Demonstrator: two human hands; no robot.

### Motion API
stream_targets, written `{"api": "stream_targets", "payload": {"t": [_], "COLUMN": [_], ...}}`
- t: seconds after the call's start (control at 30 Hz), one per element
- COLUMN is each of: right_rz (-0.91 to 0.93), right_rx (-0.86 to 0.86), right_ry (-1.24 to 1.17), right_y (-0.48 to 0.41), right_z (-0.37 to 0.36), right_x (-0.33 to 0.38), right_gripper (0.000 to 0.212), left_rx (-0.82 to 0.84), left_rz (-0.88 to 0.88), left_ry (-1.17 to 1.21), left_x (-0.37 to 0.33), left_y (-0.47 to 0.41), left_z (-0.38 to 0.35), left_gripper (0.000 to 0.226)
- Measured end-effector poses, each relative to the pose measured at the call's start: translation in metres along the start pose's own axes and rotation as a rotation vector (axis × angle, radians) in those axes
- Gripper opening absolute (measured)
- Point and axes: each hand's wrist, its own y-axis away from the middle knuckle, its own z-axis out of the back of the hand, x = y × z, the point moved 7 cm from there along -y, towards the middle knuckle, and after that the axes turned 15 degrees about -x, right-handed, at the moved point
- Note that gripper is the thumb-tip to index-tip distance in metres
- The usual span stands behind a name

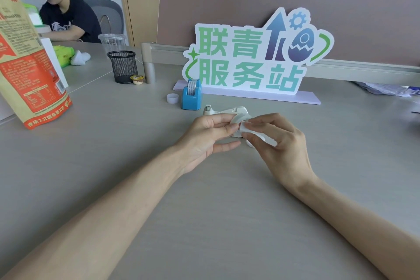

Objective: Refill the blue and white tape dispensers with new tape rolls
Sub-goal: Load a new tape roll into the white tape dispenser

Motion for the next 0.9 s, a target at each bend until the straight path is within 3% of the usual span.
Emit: {"api": "stream_targets", "payload": {"t": [0.47,0.9], "right_rz": [-0.133,-0.194], "right_rx": [0.057,0.072], "right_ry": [0.037,0.037], "right_y": [0.002,0.002], "right_z": [-0.004,-0.007], "right_x": [-0.011,-0.02], "right_gripper": [0.014,0.008], "left_rx": [-0.026,-0.093], "left_rz": [-0.042,-0.207], "left_ry": [-0.159,-0.253], "left_x": [0.01,0.008], "left_y": [-0.003,-0.002], "left_z": [0.001,-0.006], "left_gripper": [0.027,0.02]}}
